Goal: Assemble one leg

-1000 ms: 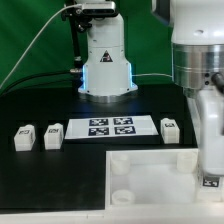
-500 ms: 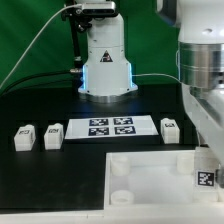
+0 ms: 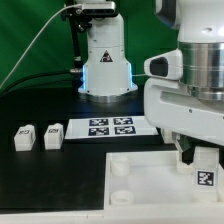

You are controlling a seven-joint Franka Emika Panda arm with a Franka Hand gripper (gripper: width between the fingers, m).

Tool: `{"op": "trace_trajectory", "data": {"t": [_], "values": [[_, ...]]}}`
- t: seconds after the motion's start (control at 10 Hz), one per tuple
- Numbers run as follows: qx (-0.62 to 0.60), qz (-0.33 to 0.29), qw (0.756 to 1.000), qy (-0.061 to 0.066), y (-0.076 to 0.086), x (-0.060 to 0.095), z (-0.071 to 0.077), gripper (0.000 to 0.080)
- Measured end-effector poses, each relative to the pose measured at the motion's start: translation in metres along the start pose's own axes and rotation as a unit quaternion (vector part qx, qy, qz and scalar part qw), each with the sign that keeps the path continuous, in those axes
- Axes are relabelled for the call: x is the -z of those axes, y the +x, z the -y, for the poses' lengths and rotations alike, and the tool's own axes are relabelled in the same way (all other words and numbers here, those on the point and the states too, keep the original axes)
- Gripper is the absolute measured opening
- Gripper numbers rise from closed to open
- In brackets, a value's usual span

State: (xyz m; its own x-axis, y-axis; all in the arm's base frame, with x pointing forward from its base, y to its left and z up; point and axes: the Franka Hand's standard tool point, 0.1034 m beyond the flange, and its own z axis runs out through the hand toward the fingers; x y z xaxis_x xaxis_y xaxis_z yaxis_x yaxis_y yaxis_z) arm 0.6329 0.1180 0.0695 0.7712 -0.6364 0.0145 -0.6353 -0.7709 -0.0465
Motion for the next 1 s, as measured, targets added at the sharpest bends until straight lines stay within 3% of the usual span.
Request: {"op": "trace_trajectory", "data": {"t": [0.2, 0.3, 0.4, 0.6, 0.7, 0.8, 1.0], "values": [[0.182, -0.016, 0.983, 0.002, 0.0061, 0.0001, -0.0066, 0.0649], [0.209, -0.018, 0.978, 0.005, 0.0041, -0.0016, -0.006, 0.0649], [0.171, -0.017, 0.985, 0.005, 0.0038, -0.0021, -0.0062, 0.0649], [0.127, -0.016, 0.992, 0.006, 0.004, -0.003, -0.0068, 0.0383], [0.064, -0.015, 0.998, 0.007, 0.0032, -0.0034, -0.0064, 0.0383], [0.004, -0.013, 1.0, 0.009, 0.0031, -0.0037, -0.0065, 0.029], [-0.128, -0.007, 0.992, 0.008, 0.0047, -0.0044, -0.0091, 0.0291]]}}
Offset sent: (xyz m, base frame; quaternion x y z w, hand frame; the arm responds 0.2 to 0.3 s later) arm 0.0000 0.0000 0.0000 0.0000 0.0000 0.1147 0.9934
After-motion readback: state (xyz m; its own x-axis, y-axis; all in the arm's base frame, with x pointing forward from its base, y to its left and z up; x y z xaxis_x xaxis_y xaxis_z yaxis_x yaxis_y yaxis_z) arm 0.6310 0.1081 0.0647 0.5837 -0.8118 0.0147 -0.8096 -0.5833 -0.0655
